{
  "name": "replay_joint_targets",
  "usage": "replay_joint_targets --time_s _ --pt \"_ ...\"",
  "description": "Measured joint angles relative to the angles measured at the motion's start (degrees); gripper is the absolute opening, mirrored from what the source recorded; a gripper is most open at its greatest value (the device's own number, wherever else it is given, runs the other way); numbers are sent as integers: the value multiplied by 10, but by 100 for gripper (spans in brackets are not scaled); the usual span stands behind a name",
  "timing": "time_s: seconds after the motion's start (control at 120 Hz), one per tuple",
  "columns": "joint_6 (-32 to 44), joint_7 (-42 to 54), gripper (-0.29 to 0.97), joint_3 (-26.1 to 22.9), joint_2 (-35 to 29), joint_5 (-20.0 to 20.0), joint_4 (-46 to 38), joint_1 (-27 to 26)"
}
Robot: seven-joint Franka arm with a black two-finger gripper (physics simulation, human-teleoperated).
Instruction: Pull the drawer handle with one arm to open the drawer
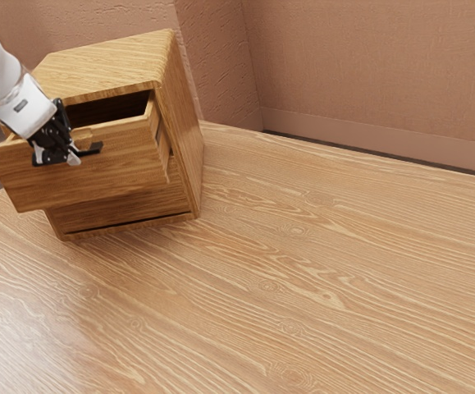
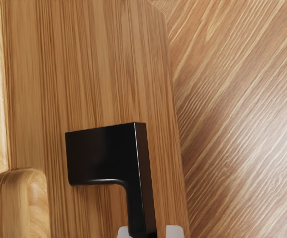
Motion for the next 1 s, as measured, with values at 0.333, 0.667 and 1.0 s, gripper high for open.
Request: replay_joint_targets --time_s 0.333,0.667,1.0 --pt "2 -7 -11 0 -54 5 -56 -7" --pt "2 -11 -11 -1 -108 7 -109 -16" --pt "1 -13 -11 -8 -170 7 -164 -18"
